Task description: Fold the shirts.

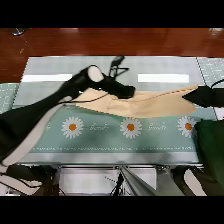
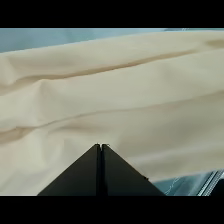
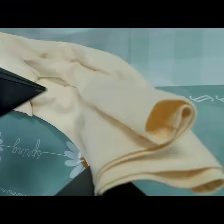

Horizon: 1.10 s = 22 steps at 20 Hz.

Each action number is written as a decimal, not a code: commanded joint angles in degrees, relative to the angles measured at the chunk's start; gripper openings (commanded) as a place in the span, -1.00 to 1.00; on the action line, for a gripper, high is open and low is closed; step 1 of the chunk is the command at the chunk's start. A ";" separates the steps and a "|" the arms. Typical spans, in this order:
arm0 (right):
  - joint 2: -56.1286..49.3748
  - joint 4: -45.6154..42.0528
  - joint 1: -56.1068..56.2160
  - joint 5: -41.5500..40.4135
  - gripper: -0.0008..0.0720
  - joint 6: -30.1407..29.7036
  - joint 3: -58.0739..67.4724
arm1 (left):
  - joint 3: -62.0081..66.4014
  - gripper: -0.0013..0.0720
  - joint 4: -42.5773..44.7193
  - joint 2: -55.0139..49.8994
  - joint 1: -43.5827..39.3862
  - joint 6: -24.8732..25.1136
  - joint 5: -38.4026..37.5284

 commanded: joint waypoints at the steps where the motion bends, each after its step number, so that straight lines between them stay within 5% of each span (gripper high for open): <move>1: 4.37 2.64 -0.04 -0.13 -0.92 1.03 -0.94 | 10.45 -0.90 2.89 -10.08 -9.20 -7.10 -2.16; 8: 4.35 4.04 -0.04 -0.20 -0.92 0.17 -0.94 | 15.15 -0.89 -6.12 -13.70 -14.32 -2.43 -4.04; 14: 4.35 4.72 0.17 -0.96 -0.92 0.22 -0.87 | 15.39 -0.89 -4.96 -3.34 3.23 2.16 -19.82; 16: 4.04 4.76 2.73 -2.36 -0.92 0.26 -0.81 | 11.67 -0.89 2.69 4.04 9.25 1.77 -23.23; 22: -7.48 5.57 20.76 -8.33 -0.92 1.14 4.94 | -16.46 -0.89 10.67 34.60 31.01 1.27 -18.10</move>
